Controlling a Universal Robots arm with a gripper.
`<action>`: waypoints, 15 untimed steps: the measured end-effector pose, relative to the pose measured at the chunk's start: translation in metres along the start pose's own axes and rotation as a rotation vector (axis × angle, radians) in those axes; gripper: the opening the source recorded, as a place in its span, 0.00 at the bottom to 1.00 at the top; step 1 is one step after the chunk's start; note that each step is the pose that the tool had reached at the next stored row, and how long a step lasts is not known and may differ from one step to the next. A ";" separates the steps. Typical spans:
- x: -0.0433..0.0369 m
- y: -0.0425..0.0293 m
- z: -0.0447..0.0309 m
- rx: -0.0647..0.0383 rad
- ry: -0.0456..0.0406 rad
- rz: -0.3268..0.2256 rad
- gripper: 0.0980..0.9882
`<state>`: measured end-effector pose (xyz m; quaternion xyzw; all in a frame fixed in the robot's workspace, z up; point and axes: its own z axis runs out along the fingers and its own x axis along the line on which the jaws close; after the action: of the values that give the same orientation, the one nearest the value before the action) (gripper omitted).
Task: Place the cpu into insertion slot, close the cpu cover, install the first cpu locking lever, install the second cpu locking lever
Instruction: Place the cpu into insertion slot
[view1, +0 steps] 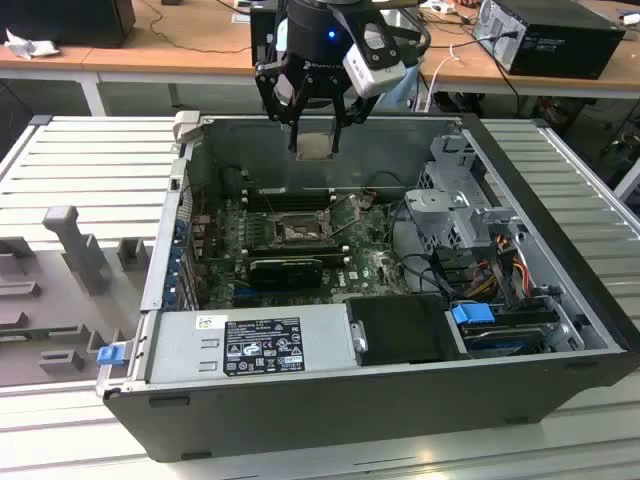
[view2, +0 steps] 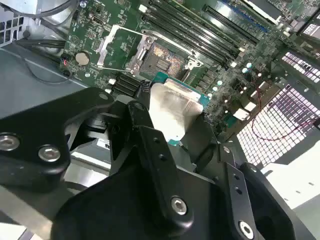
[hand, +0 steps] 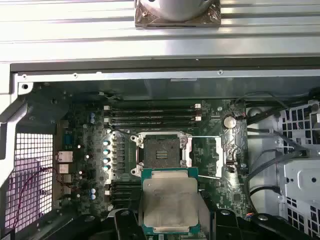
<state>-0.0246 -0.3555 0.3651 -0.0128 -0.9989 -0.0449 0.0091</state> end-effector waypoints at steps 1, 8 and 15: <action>0.0000 0.0000 0.0000 0.000 -0.0004 0.005 0.48; 0.0000 0.0000 0.0003 -0.003 -0.0135 0.151 0.48; -0.0001 -0.0002 0.0017 -0.003 -0.0141 0.160 0.48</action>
<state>-0.0246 -0.3555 0.3634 -0.0927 -0.9946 -0.0454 0.0056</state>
